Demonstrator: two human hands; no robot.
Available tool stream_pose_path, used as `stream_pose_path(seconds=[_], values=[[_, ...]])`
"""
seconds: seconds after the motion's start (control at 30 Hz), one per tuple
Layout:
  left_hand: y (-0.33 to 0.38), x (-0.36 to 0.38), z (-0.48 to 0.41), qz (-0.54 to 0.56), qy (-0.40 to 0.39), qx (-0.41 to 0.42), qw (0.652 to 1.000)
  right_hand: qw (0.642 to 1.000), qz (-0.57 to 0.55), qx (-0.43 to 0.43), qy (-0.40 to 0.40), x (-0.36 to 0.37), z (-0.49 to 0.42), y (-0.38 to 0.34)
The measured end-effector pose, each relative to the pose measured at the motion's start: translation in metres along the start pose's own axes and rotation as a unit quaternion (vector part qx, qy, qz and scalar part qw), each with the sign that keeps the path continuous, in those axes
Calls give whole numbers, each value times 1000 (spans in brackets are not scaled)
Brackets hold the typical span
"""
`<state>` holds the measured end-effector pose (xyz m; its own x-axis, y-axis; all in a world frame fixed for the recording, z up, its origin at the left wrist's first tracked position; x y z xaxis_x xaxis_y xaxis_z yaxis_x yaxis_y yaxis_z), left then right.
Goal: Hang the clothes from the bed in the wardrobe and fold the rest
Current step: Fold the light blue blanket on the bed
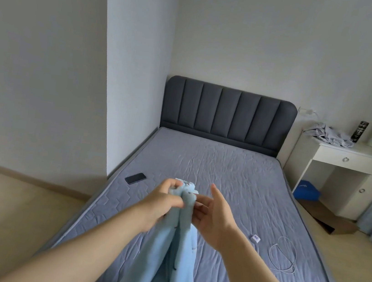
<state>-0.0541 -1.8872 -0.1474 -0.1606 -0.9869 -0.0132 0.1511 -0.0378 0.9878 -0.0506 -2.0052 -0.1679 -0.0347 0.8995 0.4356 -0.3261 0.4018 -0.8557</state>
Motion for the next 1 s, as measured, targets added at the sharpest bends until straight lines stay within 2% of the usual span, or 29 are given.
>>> stream_pose_path(seconds=[0.07,0.1,0.2,0.27,0.37,0.5,0.6,0.7,0.77,0.87,1.0], values=[[0,1,-2,-123,-16,47,991,999,23,7,-30,12,1,3],[0,-3,-3,-159,5,63,985,998,36,12,-45,18,3,5],[5,-30,-2,-140,118,51,982,991,105,4,-78,26,8,6],[8,-45,-2,-112,164,42,979,984,170,-49,-37,22,8,-3],[17,-54,-2,-122,149,47,980,931,323,-147,82,11,8,-23],[38,-60,6,-43,110,79,990,860,482,-134,106,1,0,-20],[52,-55,10,-5,64,107,992,864,461,-170,108,7,1,-21],[62,-55,12,-57,45,144,987,866,426,-237,115,14,8,-33],[66,-62,12,-137,70,169,974,863,407,-269,134,15,15,-44],[72,-75,8,-225,117,203,946,852,409,-305,117,22,22,-57],[83,-77,6,-289,140,240,916,813,478,-318,93,29,26,-66]])
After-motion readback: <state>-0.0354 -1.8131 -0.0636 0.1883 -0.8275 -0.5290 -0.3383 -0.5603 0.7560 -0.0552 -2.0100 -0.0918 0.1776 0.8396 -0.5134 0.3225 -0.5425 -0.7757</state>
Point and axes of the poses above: each hand's wrist, its own z-axis away from the middle knuckle, its own x-axis out of the palm, y = z × x, the point moved 7 cm from there along -z, towards the middle knuckle, and after that the axes turned 1 degree about -x, right-handed, at the moved point
